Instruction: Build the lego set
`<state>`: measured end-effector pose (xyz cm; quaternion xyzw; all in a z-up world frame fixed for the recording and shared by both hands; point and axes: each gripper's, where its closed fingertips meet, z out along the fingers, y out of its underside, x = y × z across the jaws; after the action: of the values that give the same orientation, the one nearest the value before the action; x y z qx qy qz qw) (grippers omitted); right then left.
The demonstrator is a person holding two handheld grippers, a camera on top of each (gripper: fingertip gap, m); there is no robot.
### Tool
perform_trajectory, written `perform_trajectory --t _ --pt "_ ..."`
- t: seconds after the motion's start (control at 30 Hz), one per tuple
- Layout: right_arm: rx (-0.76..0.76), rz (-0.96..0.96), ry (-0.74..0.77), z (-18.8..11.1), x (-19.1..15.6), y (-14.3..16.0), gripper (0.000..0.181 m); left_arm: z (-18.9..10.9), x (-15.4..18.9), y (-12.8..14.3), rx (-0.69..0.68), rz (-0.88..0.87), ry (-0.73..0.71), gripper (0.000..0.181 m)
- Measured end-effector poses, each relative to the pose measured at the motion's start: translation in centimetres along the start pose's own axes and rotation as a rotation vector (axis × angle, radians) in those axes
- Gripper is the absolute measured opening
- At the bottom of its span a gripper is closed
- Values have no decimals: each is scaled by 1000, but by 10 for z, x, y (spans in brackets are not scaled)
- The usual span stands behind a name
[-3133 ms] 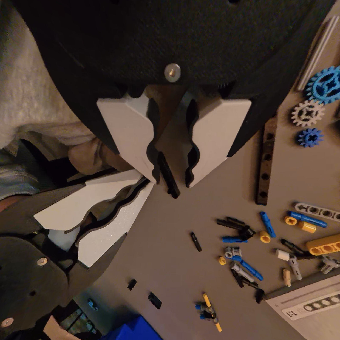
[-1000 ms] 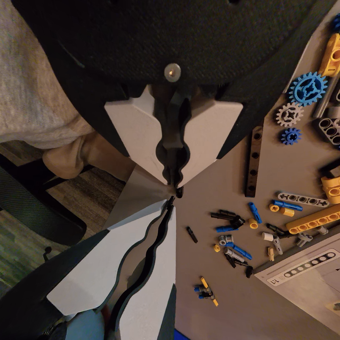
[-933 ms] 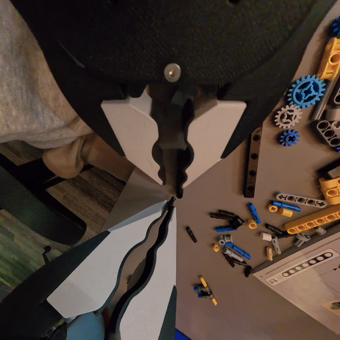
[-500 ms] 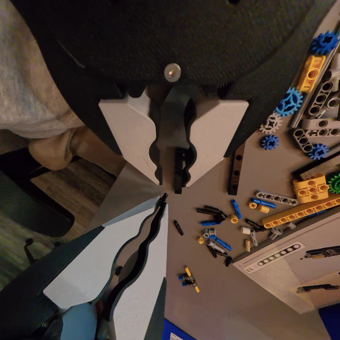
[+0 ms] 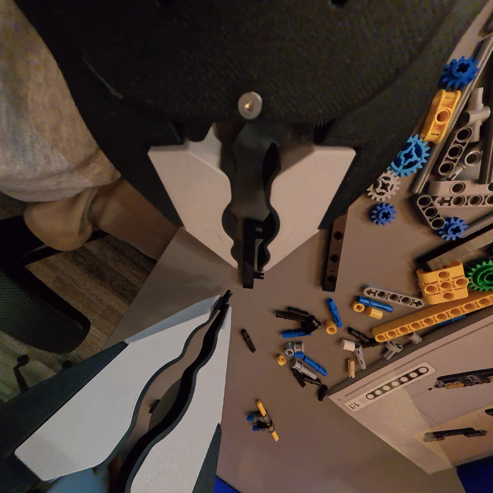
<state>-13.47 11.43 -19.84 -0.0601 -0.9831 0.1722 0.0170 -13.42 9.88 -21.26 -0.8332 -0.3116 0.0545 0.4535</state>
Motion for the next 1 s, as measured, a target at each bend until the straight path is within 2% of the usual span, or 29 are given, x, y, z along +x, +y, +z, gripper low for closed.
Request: perform_trajectory --t 0.5,0.8,1.0 --pt "77 65 17 7 10 -11 3 0 6 2 8 47 27 8" --pt "100 129 12 0 12 -5 3 0 5 1 10 258 -82 6" --pt "110 153 -22 6 2 1 2 0 9 1 13 297 -87 6"
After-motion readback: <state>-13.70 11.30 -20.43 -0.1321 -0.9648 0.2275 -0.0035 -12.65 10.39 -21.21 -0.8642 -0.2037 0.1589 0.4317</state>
